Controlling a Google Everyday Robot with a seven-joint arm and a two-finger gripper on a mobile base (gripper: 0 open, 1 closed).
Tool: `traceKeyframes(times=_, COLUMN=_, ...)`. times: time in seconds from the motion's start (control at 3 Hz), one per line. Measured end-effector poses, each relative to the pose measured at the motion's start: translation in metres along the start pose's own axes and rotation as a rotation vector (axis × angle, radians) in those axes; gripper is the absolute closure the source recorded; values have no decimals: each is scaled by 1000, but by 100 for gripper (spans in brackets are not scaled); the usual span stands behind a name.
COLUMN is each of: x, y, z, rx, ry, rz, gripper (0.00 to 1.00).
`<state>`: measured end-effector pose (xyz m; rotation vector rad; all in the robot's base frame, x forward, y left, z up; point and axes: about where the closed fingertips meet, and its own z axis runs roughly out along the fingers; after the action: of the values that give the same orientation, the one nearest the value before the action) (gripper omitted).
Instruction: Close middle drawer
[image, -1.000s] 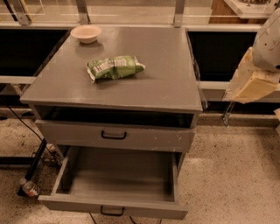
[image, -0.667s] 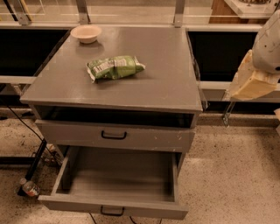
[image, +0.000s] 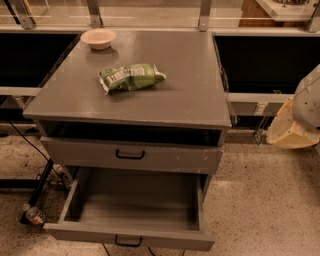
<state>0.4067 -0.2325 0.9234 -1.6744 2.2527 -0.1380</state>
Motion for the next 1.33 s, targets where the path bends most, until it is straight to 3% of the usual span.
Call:
traceKeyframes(times=0.33, x=0, y=0, z=0, rx=0, ry=0, rz=0, gripper=100)
traceKeyframes(times=0.67, x=-2, y=6, z=-3, rx=41, ry=-5, rz=12, gripper=100)
traceKeyframes(times=1.0, x=-10, y=40, z=1, rx=72, ry=-7, rz=25, gripper=100)
traceKeyframes(times=1.33, x=-1, y=105, z=70, rx=-33, ry=59, rz=8, gripper=100)
